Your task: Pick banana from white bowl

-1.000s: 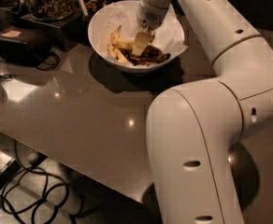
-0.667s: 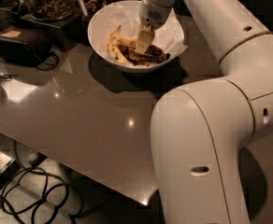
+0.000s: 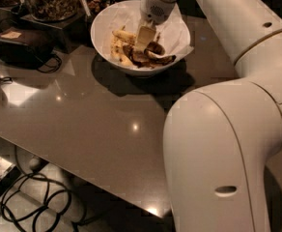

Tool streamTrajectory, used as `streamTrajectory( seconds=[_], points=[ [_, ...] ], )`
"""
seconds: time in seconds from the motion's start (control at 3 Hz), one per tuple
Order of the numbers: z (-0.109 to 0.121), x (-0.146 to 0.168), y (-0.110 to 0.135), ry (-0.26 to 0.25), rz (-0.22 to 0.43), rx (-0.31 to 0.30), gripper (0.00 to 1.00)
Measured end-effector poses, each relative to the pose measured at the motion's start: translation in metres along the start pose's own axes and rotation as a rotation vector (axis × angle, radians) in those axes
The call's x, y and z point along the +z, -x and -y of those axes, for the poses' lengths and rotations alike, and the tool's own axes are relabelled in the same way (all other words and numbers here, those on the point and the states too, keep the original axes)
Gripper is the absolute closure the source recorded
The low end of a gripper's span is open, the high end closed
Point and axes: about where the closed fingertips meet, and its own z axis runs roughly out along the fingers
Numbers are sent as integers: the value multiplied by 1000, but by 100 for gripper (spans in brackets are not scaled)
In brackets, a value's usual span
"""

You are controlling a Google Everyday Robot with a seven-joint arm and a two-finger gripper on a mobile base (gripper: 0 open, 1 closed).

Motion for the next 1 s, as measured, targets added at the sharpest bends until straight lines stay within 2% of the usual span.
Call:
streamTrajectory(
  seconds=[0.33, 1.0],
  points=[
    [-19, -21, 24, -12, 37, -97, 100],
    [-17, -22, 33, -33, 32, -104, 100]
  ],
)
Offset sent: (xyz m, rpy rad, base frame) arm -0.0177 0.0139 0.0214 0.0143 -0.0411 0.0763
